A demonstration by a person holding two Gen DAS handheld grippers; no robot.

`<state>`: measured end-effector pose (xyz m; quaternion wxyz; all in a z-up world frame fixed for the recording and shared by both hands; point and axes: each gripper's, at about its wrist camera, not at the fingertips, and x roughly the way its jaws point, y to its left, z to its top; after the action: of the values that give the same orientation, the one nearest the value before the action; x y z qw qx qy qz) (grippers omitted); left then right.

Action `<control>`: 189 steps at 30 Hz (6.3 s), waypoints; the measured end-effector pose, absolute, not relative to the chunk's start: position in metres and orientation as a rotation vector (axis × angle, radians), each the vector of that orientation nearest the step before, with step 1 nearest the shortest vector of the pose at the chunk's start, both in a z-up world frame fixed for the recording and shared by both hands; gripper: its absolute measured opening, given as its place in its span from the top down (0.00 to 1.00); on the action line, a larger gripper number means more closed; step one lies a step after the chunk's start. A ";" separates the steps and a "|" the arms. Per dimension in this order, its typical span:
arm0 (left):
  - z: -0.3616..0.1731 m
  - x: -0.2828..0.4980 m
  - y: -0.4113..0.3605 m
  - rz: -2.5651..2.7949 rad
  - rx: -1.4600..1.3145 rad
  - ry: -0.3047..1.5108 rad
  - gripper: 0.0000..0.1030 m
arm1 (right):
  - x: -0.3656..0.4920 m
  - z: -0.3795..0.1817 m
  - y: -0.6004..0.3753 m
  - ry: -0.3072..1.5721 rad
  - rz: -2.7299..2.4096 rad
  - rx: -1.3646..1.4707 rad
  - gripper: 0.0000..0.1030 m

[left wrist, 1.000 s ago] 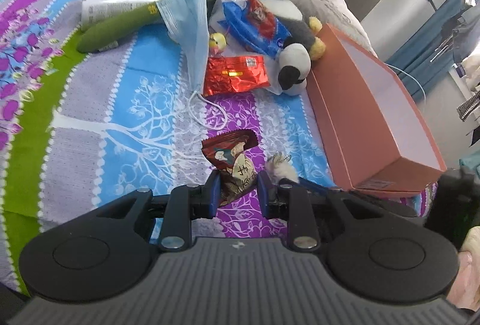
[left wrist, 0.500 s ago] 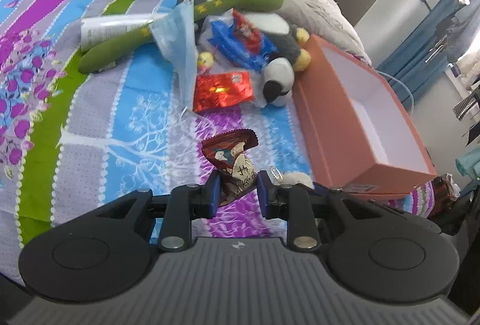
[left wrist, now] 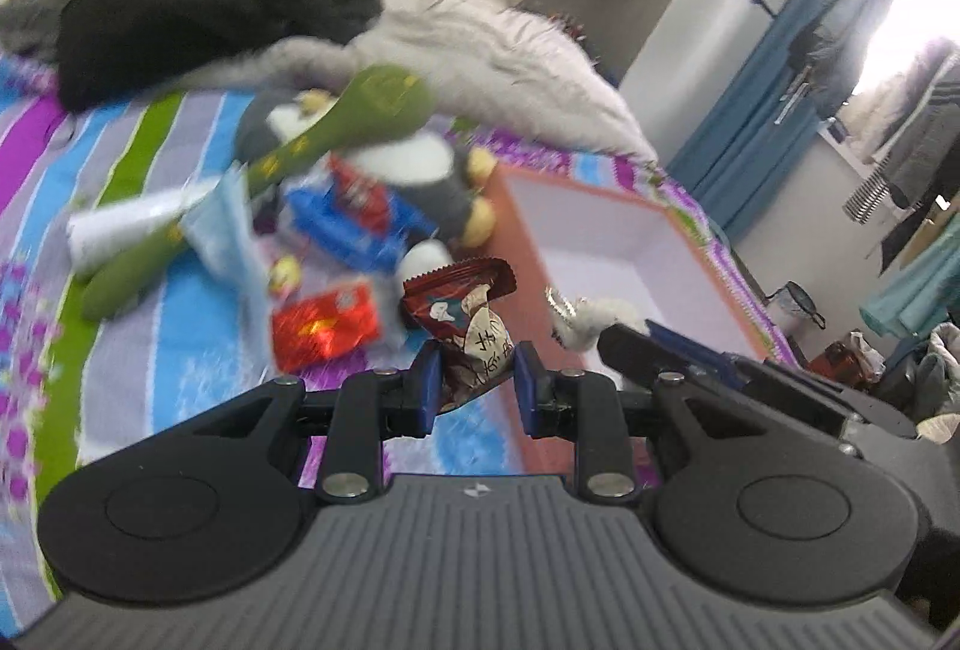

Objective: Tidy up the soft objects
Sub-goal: 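Lift the wrapper with the left tool while the right tool carries the ring over the orange box, then open the left tool dropping the wrapper into the box while the right tool releases the ring, then withdraw both tools from the orange box back toward the toys, then grasp the blue face mask with the left tool while the right tool grasps the red candy packet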

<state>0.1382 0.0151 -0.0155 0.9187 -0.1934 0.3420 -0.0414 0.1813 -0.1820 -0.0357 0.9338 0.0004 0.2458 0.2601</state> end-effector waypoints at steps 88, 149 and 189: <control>0.000 0.153 -0.055 -0.219 -0.184 0.660 0.56 | 0.167 -0.059 -0.269 0.534 0.388 0.131 0.72; -0.165 0.166 0.102 0.068 -0.444 0.804 0.45 | 0.218 -0.165 -0.145 0.820 0.460 0.085 0.38; -0.186 0.199 0.124 0.028 -0.574 0.775 0.98 | 0.304 -0.202 -0.094 0.864 0.506 0.393 0.96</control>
<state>0.1988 0.1243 -0.1857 0.8858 -0.2761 0.3728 0.0133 0.3042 -0.0943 -0.2015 0.8588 0.1872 0.4114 0.2412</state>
